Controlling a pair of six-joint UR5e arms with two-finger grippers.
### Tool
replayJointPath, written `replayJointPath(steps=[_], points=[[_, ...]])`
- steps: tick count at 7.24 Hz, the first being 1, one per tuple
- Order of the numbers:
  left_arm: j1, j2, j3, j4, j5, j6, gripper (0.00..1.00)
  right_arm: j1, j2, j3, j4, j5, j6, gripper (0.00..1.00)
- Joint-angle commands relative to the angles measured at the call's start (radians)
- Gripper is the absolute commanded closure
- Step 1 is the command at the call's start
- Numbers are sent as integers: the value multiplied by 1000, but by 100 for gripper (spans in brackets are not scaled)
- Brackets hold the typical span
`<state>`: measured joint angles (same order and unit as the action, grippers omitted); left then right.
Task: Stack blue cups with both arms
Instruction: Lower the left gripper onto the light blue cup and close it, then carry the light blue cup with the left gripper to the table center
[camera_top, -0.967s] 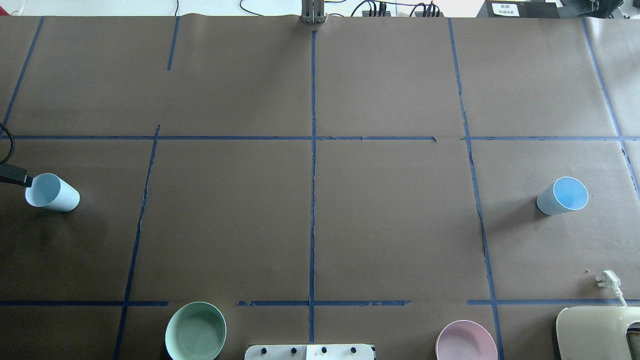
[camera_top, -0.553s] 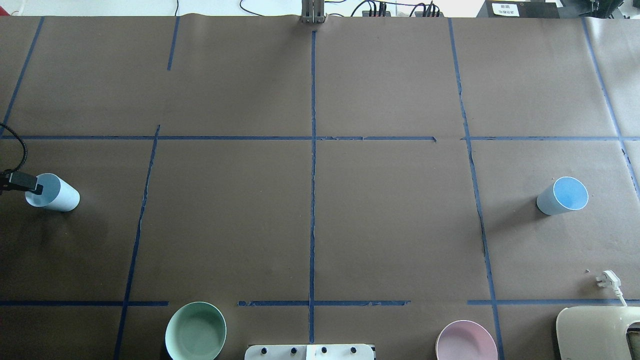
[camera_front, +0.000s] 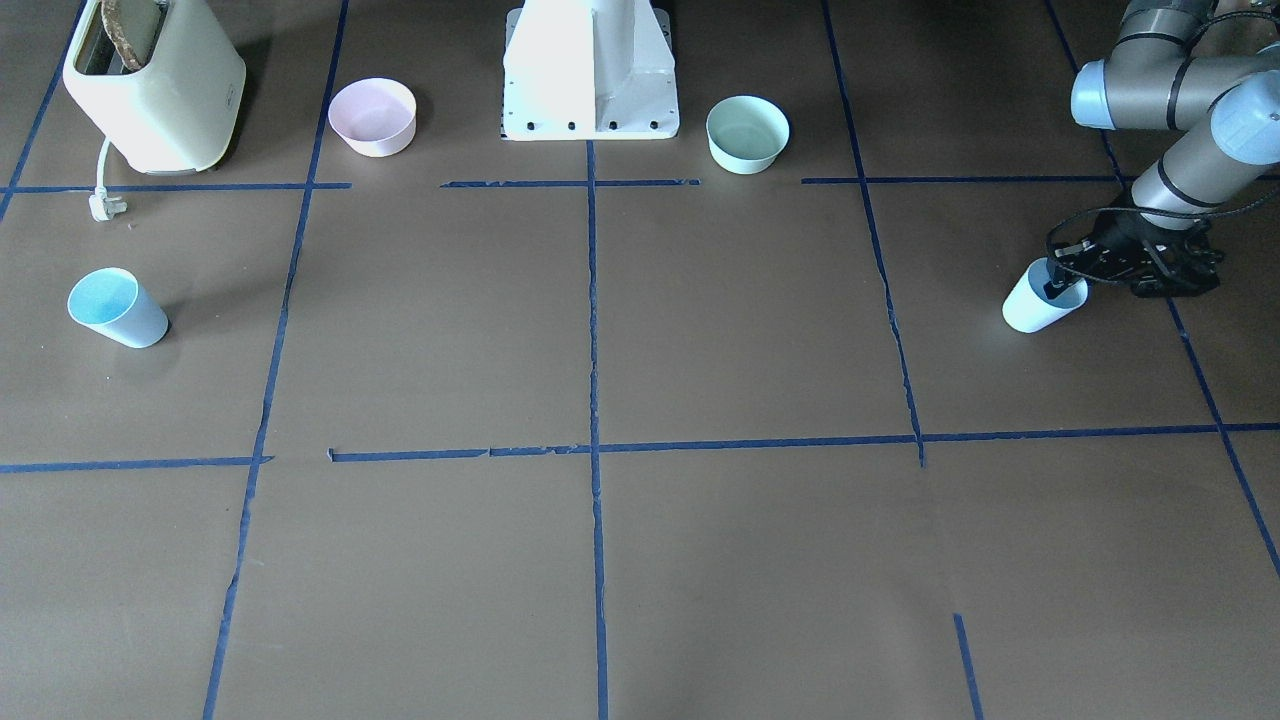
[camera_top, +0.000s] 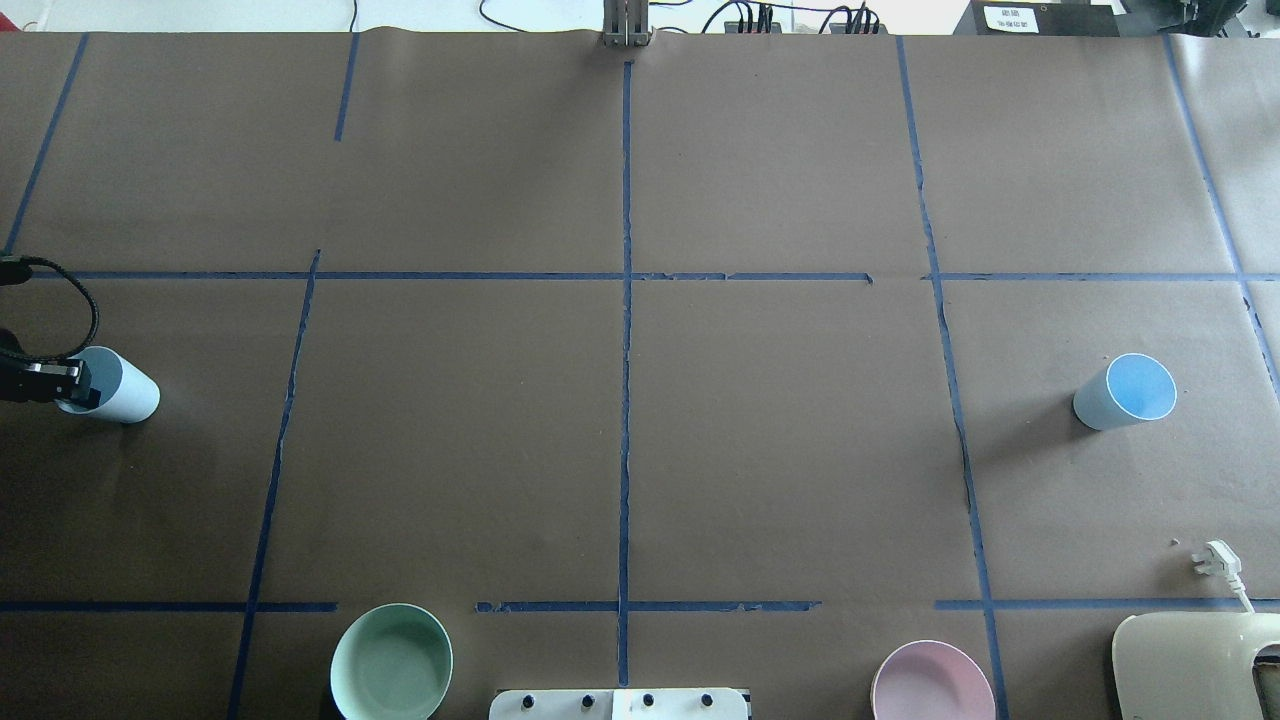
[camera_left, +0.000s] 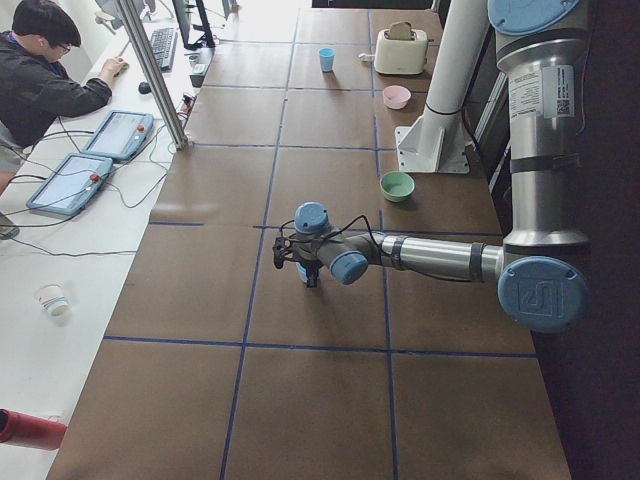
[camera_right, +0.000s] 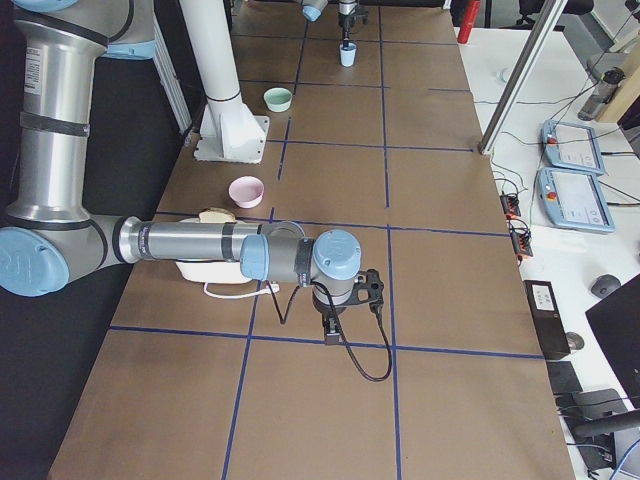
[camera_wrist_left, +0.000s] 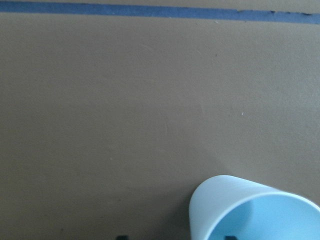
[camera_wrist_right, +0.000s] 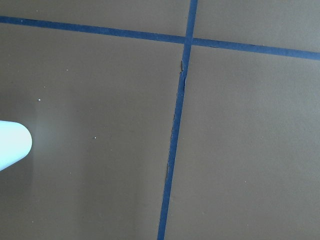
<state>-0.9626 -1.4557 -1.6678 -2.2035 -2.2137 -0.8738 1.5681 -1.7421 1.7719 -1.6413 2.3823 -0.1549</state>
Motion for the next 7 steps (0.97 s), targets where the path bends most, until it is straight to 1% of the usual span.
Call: replayJointPath(steps=[1, 2, 3, 4, 5, 6, 7], points=[[2, -2, 0, 1, -1, -5, 100, -2, -1, 0, 0, 2, 0, 0], [1, -6, -25, 8, -14, -8, 100, -2, -1, 0, 0, 3, 0, 0], [1, -43, -80, 93, -35, -11, 100, -2, -1, 0, 0, 3, 0, 0], [1, -149, -166, 304, -44, -8, 100, -2, -1, 0, 0, 3, 0, 0], [5, -331, -184, 496, -40, -13, 100, -2, -2, 0, 0, 3, 0, 0], [49, -479, -165, 634, -38, -36, 100, -2, -2, 0, 0, 6, 2, 0], [139, -618, -115, 698, -37, -122, 100, -3, -2, 0, -2, 8, 2, 0]])
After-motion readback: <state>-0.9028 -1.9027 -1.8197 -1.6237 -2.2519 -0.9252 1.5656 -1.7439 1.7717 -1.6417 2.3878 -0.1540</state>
